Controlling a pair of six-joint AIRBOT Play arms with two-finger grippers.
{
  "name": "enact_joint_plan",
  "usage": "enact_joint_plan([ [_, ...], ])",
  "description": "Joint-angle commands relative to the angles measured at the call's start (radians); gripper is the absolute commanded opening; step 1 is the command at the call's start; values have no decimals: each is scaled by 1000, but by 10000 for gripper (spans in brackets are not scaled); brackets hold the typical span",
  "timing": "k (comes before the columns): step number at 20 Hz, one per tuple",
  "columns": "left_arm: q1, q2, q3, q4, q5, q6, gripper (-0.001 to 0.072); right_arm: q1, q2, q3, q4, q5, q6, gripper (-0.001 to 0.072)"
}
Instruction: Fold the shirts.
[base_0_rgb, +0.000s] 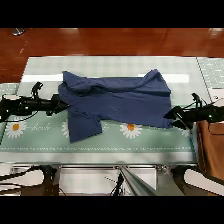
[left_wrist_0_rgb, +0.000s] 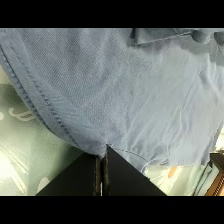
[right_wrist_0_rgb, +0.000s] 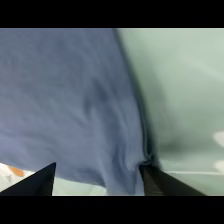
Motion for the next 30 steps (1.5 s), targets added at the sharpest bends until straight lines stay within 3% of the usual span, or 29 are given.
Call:
enact_joint_plan([
  [1,-6,0,1,0,0,0,25,64,-66,34,23,-46,17,585],
  [2,-12,0,1,0,1,0,25,78,-68,49,29,-50,14,423],
  [3,-18,0,1,0,2,0,25,93,-67,73,32,-48,3,193],
  [4,-24,0,1,0,2,0,25,106,-67,101,31,-39,-12,21],
  [7,-14,5,53,-9,-45,0,24,108,-67,258,28,56,-17,26],
  [10,2,70,270,-161,-106,0,24,110,-67,603,30,180,1,26],
  [12,1,135,491,-254,-85,0,23,117,-58,892,29,203,29,26],
  [16,24,266,939,-204,49,-24,23,116,27,1335,-2,178,63,25],
  [19,47,372,1145,-4,50,-124,23,116,204,1389,-6,117,63,26],
  [24,47,651,1183,512,-9,-293,23,116,468,1389,-96,126,36,26],
  [28,46,811,1181,747,-91,-301,23,116,583,1384,-129,268,100,26],
  [30,45,856,1159,780,-135,-310,23,116,623,1341,-135,301,109,26],
])
